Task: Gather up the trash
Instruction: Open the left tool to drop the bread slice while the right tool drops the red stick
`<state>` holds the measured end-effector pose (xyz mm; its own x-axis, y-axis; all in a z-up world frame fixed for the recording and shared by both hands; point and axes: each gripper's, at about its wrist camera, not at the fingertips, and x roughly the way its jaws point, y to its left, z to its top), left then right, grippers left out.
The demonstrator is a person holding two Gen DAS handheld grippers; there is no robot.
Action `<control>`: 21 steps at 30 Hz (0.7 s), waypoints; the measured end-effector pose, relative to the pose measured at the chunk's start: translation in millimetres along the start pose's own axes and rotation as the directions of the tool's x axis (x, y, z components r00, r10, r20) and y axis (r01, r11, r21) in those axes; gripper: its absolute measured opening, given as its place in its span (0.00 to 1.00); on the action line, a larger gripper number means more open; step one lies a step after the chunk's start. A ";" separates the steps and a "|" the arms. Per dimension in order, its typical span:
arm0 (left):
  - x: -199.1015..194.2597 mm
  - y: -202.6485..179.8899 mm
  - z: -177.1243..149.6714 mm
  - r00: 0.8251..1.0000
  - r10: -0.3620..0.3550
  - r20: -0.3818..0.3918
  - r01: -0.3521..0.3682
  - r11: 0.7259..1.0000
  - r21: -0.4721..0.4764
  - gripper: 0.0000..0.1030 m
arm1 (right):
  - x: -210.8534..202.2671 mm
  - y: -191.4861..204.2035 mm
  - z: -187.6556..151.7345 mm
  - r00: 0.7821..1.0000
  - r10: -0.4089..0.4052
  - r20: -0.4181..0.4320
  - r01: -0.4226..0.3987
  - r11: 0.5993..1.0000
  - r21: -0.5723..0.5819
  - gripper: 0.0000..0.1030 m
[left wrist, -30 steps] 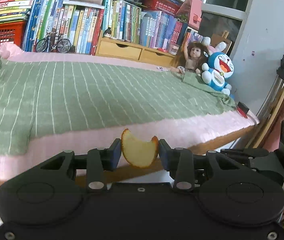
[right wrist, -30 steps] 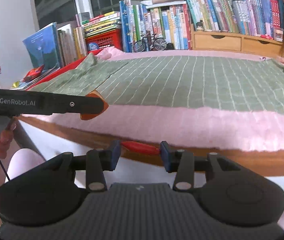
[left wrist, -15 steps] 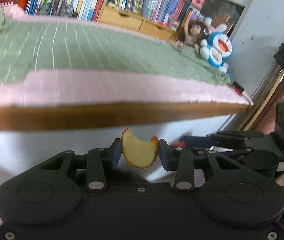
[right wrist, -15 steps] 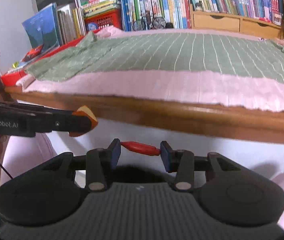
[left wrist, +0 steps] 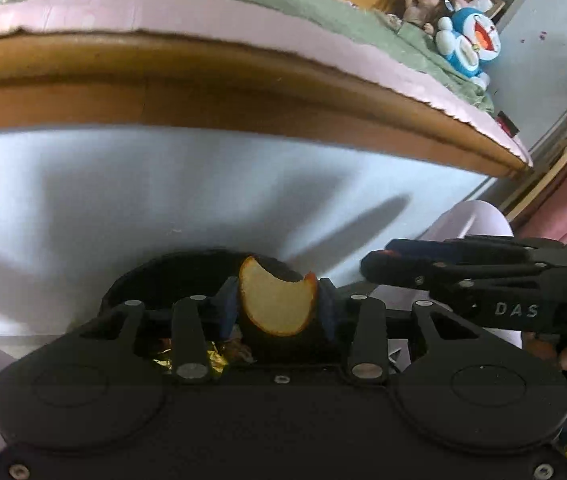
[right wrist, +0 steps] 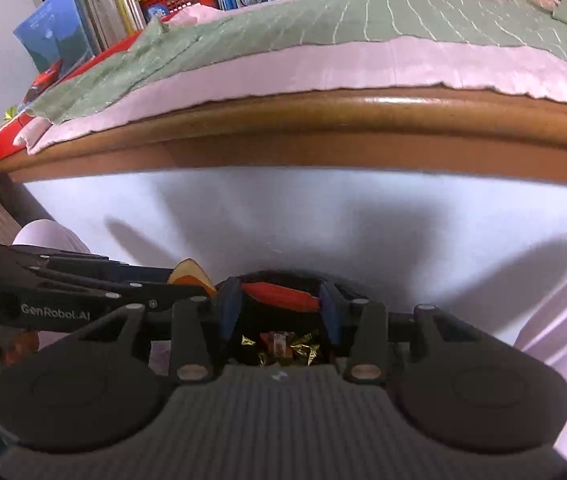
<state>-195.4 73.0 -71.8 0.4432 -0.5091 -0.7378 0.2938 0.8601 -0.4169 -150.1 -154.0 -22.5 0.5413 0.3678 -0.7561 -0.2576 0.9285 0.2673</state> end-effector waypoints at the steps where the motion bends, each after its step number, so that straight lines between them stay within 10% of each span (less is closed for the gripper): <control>1: 1.8 1.9 -0.4 1.000 0.002 -0.002 -0.002 1.000 -0.008 0.38 | 0.9 -0.2 0.3 1.000 -0.003 -0.004 0.003 1.000 0.005 0.46; 5: 9.3 7.2 0.3 1.000 0.023 -0.010 -0.024 1.000 -0.016 0.50 | 4.7 -1.3 1.8 1.000 -0.012 -0.019 0.012 1.000 0.012 0.46; 8: 14.8 6.4 2.5 0.997 0.076 -0.018 -0.076 0.997 0.005 0.99 | 8.6 -1.1 3.1 1.000 -0.018 -0.024 0.018 1.000 0.018 0.46; 21: 30.7 8.7 9.9 0.971 0.223 -0.090 -0.224 0.975 -0.007 1.00 | 25.6 2.3 1.2 0.998 -0.003 -0.064 0.006 0.999 0.036 0.46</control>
<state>-170.9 64.6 -92.8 0.4197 -0.2997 -0.8568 0.1807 0.9526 -0.2448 -135.9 -142.4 -40.6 0.4902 0.3608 -0.7934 -0.2257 0.9318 0.2843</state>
